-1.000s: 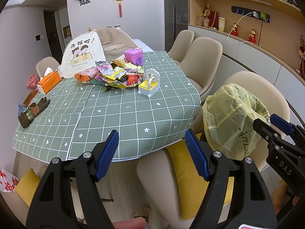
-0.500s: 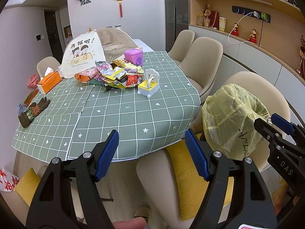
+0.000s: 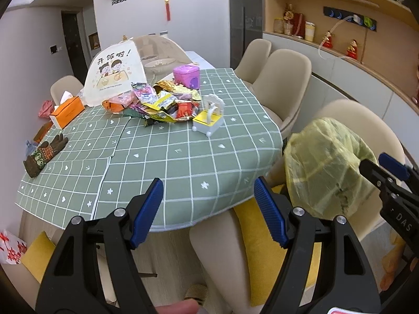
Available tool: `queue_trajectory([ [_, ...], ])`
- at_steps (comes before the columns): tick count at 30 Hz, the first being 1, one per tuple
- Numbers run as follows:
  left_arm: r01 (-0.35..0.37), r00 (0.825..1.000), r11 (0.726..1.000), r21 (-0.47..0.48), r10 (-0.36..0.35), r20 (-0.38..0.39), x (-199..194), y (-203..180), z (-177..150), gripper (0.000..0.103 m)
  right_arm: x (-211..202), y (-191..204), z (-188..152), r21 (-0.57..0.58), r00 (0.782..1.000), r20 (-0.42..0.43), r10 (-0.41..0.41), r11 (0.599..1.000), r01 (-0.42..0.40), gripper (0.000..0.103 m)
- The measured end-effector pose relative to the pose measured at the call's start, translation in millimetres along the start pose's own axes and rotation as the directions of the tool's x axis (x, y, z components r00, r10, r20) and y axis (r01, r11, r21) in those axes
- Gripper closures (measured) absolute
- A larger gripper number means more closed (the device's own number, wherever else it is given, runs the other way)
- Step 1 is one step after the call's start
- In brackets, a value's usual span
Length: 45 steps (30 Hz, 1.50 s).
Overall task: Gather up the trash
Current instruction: 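Reach the left gripper to the orange snack bag and grasp it, then grasp the cartoon candy wrapper with the right gripper while the left lifts the orange bag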
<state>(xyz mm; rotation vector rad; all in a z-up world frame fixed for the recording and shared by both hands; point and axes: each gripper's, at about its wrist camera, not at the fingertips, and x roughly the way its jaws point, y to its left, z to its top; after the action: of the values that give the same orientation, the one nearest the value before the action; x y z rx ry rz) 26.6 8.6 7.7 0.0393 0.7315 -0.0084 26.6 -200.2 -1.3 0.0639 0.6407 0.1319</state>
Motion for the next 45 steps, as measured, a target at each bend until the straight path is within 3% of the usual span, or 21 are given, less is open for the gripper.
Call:
queue_trajectory([
  [4, 0.022, 1.0, 1.0, -0.012, -0.021, 0.015, 27, 28, 21, 0.035, 26, 14, 15, -0.016, 1.0, -0.023, -0.007, 1.0, 0.007, 0.047],
  [8, 0.06, 0.998, 0.998, -0.03, -0.06, -0.001, 74, 68, 45, 0.026, 59, 38, 32, -0.028, 0.999, -0.025, -0.021, 0.999, 0.021, 0.047],
  [13, 0.069, 0.997, 0.998, -0.008, -0.07, -0.026, 145, 145, 88, 0.025, 112, 82, 55, -0.028, 0.997, -0.051, -0.058, 0.998, 0.056, 0.047],
  [16, 0.042, 0.999, 0.998, 0.038, -0.041, -0.026, 183, 196, 121, 0.026, 144, 115, 70, -0.016, 0.996, -0.075, -0.054, 0.998, 0.053, 0.047],
  [20, 0.098, 0.993, 0.995, 0.009, -0.098, -0.067, 241, 286, 171, 0.037, 180, 154, 90, -0.004, 0.994, -0.094, -0.059, 0.998, 0.059, 0.047],
  [25, 0.14, 0.985, 0.99, 0.011, -0.138, -0.102, 319, 361, 206, 0.044, 222, 190, 104, 0.02, 0.987, -0.152, -0.049, 0.998, 0.053, 0.047],
  [30, 0.226, 0.95, 0.974, 0.023, -0.215, -0.226, 392, 384, 214, 0.045, 245, 209, 108, 0.011, 0.978, -0.206, -0.027, 0.999, 0.03, 0.047],
  [33, 0.247, 0.932, 0.969, 0.026, -0.23, -0.28, 415, 381, 207, 0.046, 257, 221, 110, -0.025, 0.971, -0.237, -0.024, 1.0, 0.019, 0.047],
  [42, 0.386, 0.864, 0.921, -0.054, -0.381, -0.328, 381, 348, 184, 0.067, 267, 231, 126, -0.05, 0.97, -0.244, 0.007, 0.999, -0.02, 0.047],
  [44, 0.39, 0.861, 0.918, -0.071, -0.391, -0.326, 371, 344, 180, 0.072, 269, 238, 132, -0.064, 0.969, -0.241, 0.047, 0.996, -0.064, 0.047],
  [45, 0.385, 0.862, 0.919, -0.08, -0.389, -0.325, 365, 344, 177, 0.082, 271, 242, 136, -0.075, 0.968, -0.243, 0.071, 0.993, -0.092, 0.047],
])
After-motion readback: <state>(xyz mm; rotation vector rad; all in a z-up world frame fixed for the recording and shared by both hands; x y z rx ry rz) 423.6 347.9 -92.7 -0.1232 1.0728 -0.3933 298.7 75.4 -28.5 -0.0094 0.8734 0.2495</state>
